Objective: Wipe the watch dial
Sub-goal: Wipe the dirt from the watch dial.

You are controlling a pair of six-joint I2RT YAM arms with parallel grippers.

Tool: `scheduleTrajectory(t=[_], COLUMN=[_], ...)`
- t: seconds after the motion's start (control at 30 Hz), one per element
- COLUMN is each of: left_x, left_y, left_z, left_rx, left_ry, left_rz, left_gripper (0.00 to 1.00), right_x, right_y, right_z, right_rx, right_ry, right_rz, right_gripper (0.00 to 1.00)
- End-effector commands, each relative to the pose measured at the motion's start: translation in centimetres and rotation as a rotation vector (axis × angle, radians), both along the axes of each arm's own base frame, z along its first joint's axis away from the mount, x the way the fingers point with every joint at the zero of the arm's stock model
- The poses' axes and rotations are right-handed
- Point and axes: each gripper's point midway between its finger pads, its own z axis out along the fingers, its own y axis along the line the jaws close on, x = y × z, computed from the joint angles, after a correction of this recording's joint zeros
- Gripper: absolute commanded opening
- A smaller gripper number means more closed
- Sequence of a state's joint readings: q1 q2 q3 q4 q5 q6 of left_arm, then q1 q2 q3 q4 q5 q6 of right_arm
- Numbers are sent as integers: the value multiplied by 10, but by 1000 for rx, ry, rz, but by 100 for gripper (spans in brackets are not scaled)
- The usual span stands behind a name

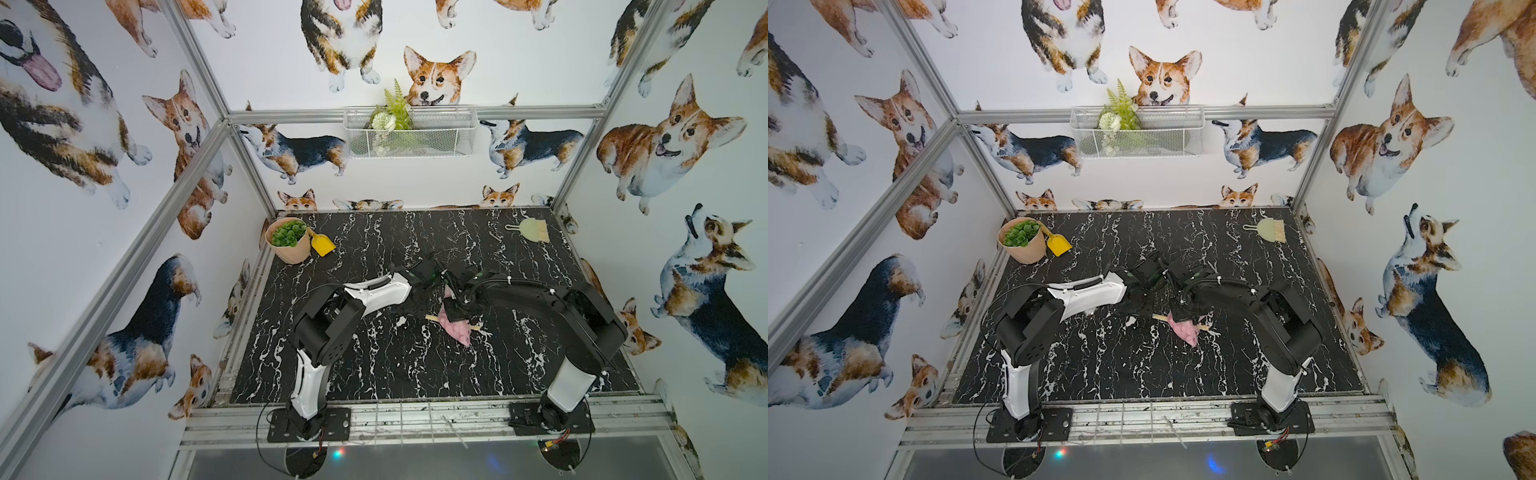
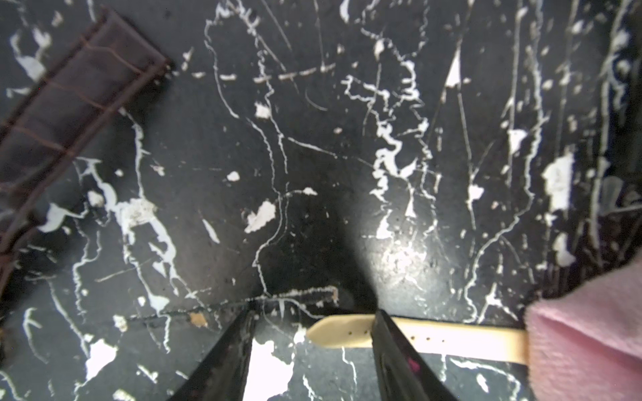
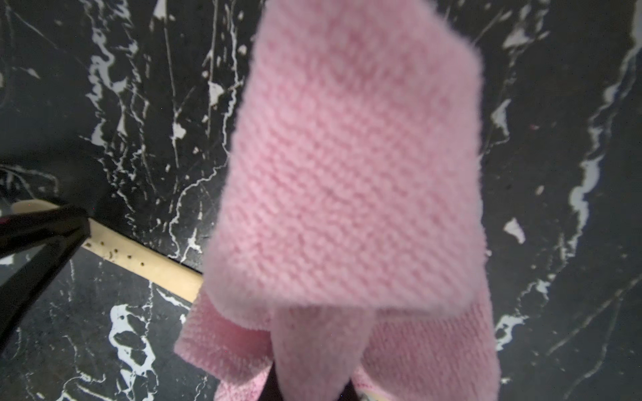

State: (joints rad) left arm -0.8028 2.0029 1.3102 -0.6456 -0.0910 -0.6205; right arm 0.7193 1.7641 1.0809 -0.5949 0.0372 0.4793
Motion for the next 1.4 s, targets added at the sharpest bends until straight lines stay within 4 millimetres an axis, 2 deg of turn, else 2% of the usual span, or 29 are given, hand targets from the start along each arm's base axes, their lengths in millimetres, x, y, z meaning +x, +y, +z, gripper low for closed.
scheduleTrajectory(t=[0.0, 0.37, 0.6, 0.7, 0.8, 0.87, 1.1, 1.37], left_x=[-39, -38, -39, -39, -39, -39, -40, -43], left_y=[37, 36, 36, 37, 38, 39, 46, 54], left_z=[-50, -51, -52, -51, -52, -52, -54, -55], left_rx=[184, 186, 187, 187, 192, 197, 226, 264], left_ry=[164, 169, 171, 169, 171, 174, 180, 196], left_rz=[-16, -20, -18, -17, -14, -11, 2, 12], left_gripper=[58, 58, 57, 57, 57, 57, 57, 56], right_x=[-8, -21, -25, -27, -32, -36, -49, -48], right_y=[-5, 1, 10, 7, -5, -15, -52, -64], right_z=[-13, -19, -23, -28, -36, -40, -53, -49], right_rx=[-44, 17, 68, 52, -2, -46, -215, -289], right_ry=[53, 86, 106, 119, 132, 139, 163, 148], right_rz=[-8, 37, 48, 40, 36, 39, 53, 21], right_gripper=[6, 29, 35, 33, 19, 15, 12, 11])
